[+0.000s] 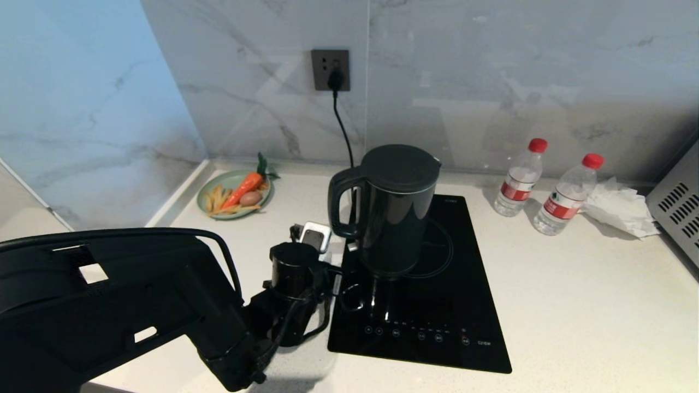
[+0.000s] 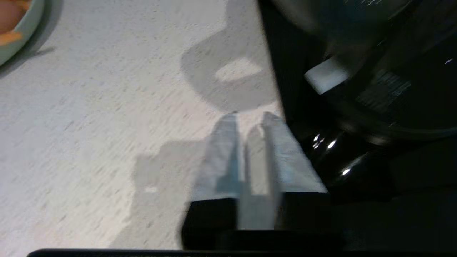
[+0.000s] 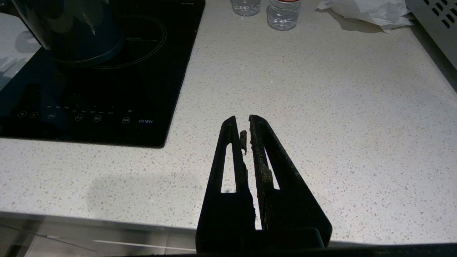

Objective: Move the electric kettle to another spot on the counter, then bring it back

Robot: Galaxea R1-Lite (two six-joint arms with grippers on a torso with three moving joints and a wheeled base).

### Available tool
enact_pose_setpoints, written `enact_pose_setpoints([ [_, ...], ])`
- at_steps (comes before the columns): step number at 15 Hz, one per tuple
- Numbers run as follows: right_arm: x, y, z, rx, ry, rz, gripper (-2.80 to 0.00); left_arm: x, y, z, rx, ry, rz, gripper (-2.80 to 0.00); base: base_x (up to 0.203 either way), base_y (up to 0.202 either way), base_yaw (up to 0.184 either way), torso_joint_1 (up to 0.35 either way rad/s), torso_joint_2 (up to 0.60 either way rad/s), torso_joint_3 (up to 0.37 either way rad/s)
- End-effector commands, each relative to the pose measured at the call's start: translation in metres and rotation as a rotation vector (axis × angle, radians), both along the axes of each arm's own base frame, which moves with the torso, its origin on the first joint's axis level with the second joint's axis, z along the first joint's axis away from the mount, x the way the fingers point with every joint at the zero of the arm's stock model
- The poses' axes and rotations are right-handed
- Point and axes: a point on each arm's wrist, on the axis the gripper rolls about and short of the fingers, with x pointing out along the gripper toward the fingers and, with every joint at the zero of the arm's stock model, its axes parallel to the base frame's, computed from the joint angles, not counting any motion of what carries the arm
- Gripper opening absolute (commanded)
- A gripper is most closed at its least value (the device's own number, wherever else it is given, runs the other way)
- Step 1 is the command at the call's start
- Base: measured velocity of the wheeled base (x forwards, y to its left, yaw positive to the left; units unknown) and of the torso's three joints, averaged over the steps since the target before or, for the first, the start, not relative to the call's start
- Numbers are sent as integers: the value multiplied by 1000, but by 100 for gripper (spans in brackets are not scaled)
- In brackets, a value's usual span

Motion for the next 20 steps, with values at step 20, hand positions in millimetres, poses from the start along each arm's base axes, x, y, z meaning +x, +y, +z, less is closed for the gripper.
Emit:
enact_pose_setpoints([
  [20, 0, 0, 0, 0, 0, 0, -280, 22, -17, 3, -6, -35, 8, 0, 0, 0, 0, 0, 0, 0],
])
